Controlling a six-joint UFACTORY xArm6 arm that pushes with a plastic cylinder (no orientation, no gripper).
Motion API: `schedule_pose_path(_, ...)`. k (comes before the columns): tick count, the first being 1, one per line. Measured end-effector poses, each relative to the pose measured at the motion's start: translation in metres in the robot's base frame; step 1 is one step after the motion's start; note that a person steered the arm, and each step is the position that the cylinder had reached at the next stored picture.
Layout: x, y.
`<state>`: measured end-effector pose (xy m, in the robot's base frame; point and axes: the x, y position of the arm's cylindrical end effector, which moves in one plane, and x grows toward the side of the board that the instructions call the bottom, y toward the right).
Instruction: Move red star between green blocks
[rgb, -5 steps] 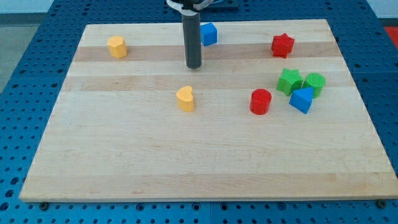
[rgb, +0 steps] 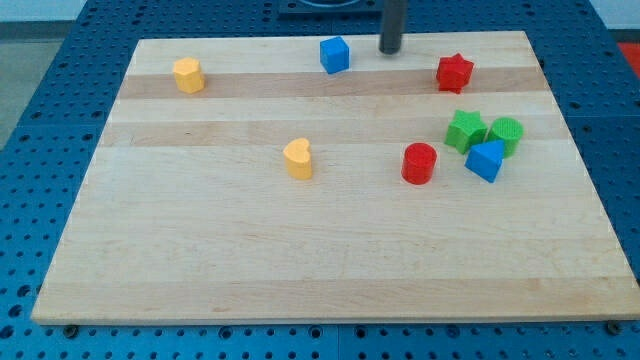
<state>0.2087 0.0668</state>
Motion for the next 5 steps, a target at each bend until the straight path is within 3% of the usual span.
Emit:
schedule_pose_path(1,0.004,-0.089)
schedule_pose_path(2,0.053,-0.097)
schedule_pose_path(5,0.069,-0.051)
